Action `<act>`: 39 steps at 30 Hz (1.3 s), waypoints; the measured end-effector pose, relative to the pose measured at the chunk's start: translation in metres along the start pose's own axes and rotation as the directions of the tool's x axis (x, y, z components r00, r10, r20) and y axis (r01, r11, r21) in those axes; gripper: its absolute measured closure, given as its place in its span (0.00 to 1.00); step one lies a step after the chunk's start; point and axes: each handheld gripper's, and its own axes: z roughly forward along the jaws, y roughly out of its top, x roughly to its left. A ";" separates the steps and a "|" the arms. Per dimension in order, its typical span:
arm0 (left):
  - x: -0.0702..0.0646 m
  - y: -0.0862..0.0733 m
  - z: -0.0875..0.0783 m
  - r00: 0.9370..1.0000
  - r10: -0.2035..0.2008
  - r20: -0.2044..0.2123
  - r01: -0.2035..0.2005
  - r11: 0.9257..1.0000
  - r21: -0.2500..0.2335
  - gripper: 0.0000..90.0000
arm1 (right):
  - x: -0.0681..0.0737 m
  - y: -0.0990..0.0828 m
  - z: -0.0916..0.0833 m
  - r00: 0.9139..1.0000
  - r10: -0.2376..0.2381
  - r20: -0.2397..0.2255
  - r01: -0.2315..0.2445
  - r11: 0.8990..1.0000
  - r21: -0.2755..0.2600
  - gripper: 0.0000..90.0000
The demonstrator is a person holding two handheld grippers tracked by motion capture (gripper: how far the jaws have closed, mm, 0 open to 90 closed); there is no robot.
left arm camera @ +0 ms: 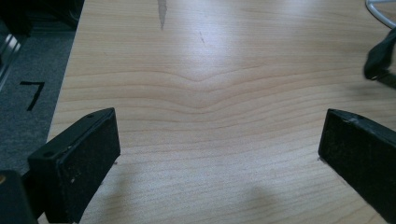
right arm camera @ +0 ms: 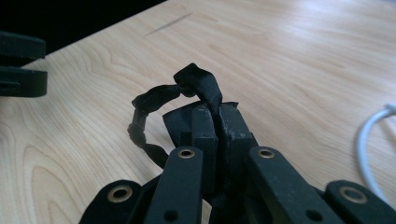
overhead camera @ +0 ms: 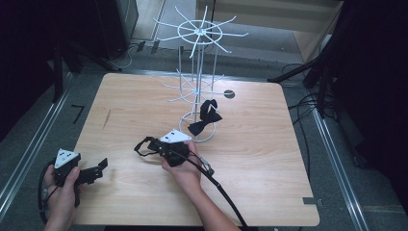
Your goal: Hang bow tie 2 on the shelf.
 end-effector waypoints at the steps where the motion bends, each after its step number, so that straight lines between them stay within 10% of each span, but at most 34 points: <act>1: 0.000 0.000 0.000 1.000 -0.001 0.000 0.001 1.000 -0.002 0.00 | -0.001 0.001 -0.004 1.000 0.000 0.003 0.000 1.000 -0.009 0.98; 39: -0.001 0.000 0.000 1.000 -0.004 0.000 0.004 1.000 -0.003 0.00 | -0.029 0.005 -0.115 0.995 0.058 0.084 -0.039 0.976 -0.213 0.97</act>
